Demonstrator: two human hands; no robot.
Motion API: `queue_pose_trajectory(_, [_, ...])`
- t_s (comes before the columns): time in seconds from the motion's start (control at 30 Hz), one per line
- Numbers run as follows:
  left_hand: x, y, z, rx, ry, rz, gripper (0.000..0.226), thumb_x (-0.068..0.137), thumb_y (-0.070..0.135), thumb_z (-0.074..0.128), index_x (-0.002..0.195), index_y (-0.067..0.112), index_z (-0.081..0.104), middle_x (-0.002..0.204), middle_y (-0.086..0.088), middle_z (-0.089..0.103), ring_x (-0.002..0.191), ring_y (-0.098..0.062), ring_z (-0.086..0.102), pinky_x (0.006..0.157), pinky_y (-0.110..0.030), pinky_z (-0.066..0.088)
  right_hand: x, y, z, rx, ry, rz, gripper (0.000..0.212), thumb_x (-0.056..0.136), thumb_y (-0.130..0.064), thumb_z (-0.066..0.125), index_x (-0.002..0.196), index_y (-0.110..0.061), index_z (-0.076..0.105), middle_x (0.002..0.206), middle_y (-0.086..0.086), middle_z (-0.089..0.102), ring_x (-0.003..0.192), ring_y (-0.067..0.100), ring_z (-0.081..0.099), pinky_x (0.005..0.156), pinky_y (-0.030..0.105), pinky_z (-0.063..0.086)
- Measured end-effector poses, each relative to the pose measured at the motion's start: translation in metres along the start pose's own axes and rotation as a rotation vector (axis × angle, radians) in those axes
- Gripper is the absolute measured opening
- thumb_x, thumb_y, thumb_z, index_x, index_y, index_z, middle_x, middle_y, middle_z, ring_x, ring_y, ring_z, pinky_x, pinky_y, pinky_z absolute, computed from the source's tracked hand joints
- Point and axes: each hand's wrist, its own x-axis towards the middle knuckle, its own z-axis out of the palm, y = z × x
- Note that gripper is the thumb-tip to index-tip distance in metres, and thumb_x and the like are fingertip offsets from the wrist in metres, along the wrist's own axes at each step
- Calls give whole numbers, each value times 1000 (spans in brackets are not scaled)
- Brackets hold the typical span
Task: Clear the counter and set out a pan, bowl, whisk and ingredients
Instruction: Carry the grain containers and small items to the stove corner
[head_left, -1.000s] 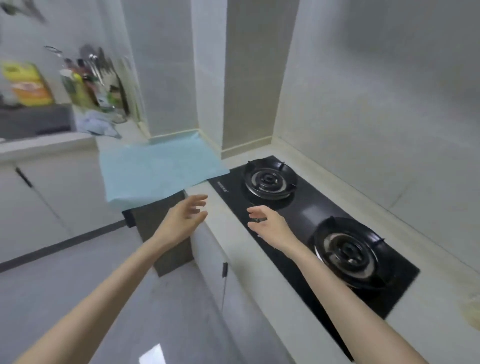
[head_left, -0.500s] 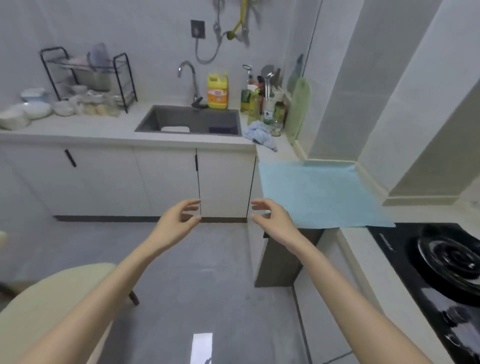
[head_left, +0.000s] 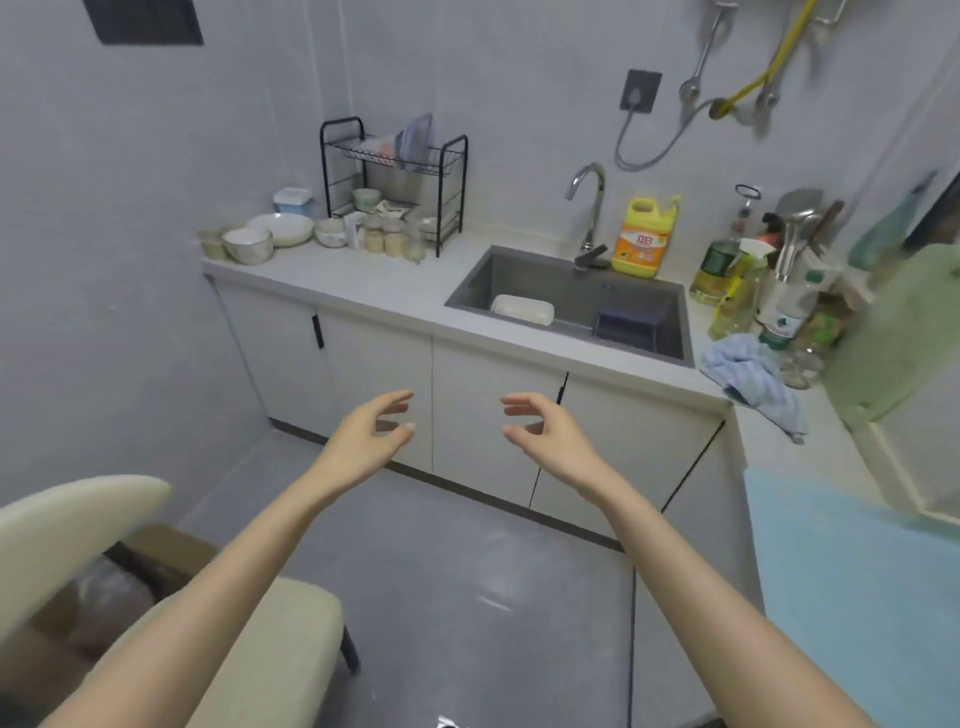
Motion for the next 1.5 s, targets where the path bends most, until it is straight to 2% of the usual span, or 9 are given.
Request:
queue_pose_trajectory(0.13, [75,-4,-32,-2,71,-38,47,94,21,55,139,24,44,135,3,52,115,-14,54,89,-25,40,99,-21,6,-5,-57,-59,36,93,-19,58,128,-22,54,124,-7,57,98,20,60,79,20,46])
queue_pose_trajectory(0.33, [173,-26,-78,-15,168,-80,46,94,21,55,139,24,45,135,4,52,115,-13,52,89,-25,39,223,-47,27,11,-76,-135,35,92,-15,58,126,-20,55,123,-5,57,83,14,56,72,12,44])
queue_pose_trajectory(0.53, [278,-57,-110,-49,231,-86,44,93,17,56,136,21,46,134,1,52,111,-13,51,87,-24,37,334,-55,50,-1,-103,-158,36,91,-14,58,127,-21,56,124,-8,56,80,8,58,68,7,44])
queue_pose_trajectory(0.8, [443,-101,-157,-99,179,-80,42,92,15,57,133,21,49,125,0,55,108,-18,57,88,-25,41,495,-67,68,1,-79,-110,35,92,-16,57,126,-22,55,126,-7,55,80,1,56,70,8,42])
queue_pose_trajectory(0.9, [504,-117,-171,-73,155,-65,41,92,16,58,132,21,51,121,2,57,110,-19,58,91,-27,44,553,-70,72,-9,-56,-86,34,93,-17,57,126,-23,55,126,-8,55,82,-1,56,62,4,40])
queue_pose_trajectory(1.03, [563,-135,-176,-12,143,-56,43,91,17,59,133,22,50,121,5,57,107,-14,55,88,-22,40,614,-69,80,-8,-29,-85,33,92,-15,58,124,-23,56,124,-7,57,88,6,58,73,6,41])
queue_pose_trajectory(1.13, [608,-154,-180,16,113,-56,44,91,18,59,134,22,49,120,5,56,107,-13,54,88,-21,40,662,-66,89,-47,-15,-96,34,91,-16,58,124,-23,56,125,-7,57,97,12,58,86,21,46])
queue_pose_trajectory(1.27, [676,-180,-190,49,92,-35,44,90,20,61,132,23,50,117,2,58,105,-14,55,87,-23,44,730,-61,101,-126,6,-137,37,93,-17,57,129,-20,54,130,-7,53,105,13,55,86,18,40])
queue_pose_trajectory(1.5, [785,-212,-201,229,54,28,56,85,22,68,137,18,46,128,0,52,113,-9,44,94,-18,29,842,-52,122,-350,-10,-213,45,88,-9,56,132,-15,51,133,6,52,124,24,46,101,27,36])
